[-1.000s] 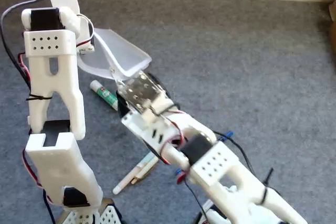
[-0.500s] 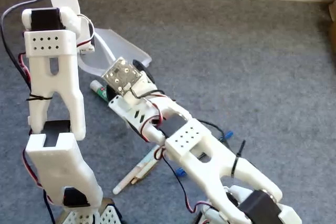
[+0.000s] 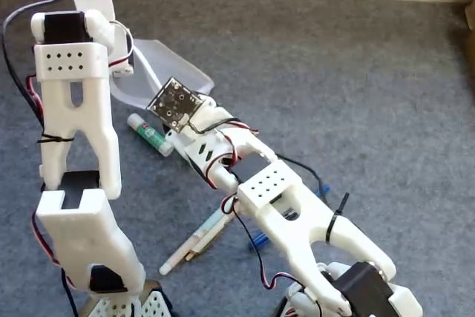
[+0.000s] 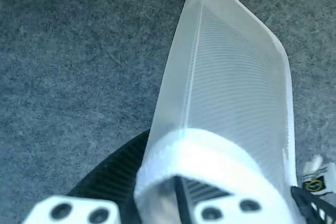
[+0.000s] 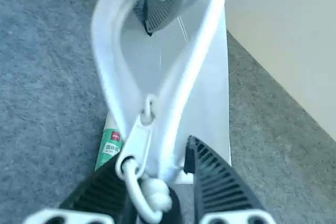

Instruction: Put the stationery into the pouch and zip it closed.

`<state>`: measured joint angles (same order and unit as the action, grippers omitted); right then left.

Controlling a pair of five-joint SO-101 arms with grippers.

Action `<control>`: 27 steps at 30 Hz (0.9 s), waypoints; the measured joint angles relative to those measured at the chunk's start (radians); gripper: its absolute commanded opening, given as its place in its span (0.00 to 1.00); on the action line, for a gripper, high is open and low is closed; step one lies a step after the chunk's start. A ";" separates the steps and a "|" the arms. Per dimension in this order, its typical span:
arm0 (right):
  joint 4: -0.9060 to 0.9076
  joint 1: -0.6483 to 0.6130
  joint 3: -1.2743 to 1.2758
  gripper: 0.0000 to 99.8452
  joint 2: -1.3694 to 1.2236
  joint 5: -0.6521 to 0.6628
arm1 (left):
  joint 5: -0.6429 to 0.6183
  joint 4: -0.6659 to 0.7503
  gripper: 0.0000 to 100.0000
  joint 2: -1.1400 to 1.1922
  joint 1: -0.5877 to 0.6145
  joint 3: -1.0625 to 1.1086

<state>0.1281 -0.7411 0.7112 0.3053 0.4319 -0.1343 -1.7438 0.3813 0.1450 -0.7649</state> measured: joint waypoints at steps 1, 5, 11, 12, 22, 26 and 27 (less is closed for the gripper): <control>0.003 0.000 0.000 0.00 0.000 0.003 | 0.014 0.000 0.05 -0.011 0.000 0.011; 0.086 0.002 -0.031 0.01 0.014 0.008 | 0.086 0.000 0.22 -0.086 -0.003 0.077; 0.325 0.002 -0.083 0.01 0.110 0.018 | 0.195 -0.008 0.25 -0.215 -0.003 0.213; 0.359 0.002 -0.089 0.01 0.124 0.037 | 0.227 -0.009 0.25 -0.232 -0.003 0.232; 0.462 0.000 -0.095 0.01 0.146 0.080 | 0.493 -0.011 0.25 -0.384 0.017 0.272; 0.522 0.000 -0.097 0.01 0.163 0.124 | 0.551 -0.011 0.24 -0.437 0.041 0.272; 0.528 0.000 -0.097 0.01 0.164 0.129 | 0.562 -0.011 0.24 -0.442 0.043 0.272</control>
<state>0.6559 -0.7411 0.6145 0.4695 0.5608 0.4273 -1.7545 -0.0606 0.1880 -0.4933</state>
